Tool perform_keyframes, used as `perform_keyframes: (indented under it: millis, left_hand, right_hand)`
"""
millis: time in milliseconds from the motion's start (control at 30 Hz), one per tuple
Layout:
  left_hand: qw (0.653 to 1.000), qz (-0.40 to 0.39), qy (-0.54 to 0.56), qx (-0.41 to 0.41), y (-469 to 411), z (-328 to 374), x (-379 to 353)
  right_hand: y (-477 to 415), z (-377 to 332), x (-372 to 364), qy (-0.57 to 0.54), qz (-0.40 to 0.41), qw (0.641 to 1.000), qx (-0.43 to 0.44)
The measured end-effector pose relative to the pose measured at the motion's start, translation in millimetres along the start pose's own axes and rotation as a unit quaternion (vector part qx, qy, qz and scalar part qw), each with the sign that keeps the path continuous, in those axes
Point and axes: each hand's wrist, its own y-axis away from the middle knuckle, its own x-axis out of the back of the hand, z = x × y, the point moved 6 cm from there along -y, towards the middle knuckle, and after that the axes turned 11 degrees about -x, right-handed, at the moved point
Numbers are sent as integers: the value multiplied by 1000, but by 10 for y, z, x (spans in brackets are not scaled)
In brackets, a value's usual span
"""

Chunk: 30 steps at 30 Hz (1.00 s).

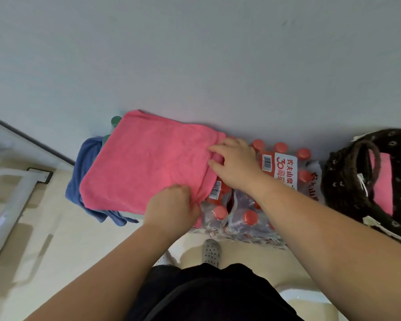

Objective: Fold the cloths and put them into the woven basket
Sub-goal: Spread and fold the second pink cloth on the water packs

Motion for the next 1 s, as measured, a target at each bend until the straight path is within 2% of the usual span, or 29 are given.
perform_keyframes:
  millis: [167, 400, 533, 767, 867, 933, 1000]
  left_hand:
    - [999, -15, 26, 17, 2, -38, 23]
    - [996, -88, 21, 24, -59, -133, -17]
    - [994, -109, 8, -1, -108, -208, 20]
    - [999, -44, 21, -21, -33, -111, 461]
    - [998, -32, 42, -22, -36, 113, 484]
    - [998, -42, 51, -12, -60, 220, 353]
    - [997, -56, 60, 6, -86, 256, 172]
  right_hand:
    - [39, -38, 5, -3, -14, 1000, 0]
    - [-24, -153, -40, -25, -31, 999, -10]
    - [-38, -156, -11, -19, -19, 1000, 2]
    - [13, -213, 292, -72, 33, 995, 55]
    - [26, -121, 377, -58, 52, 996, 51]
    - [28, -34, 343, -24, 44, 998, 40]
    - [31, 36, 218, 22, 1, 999, 29]
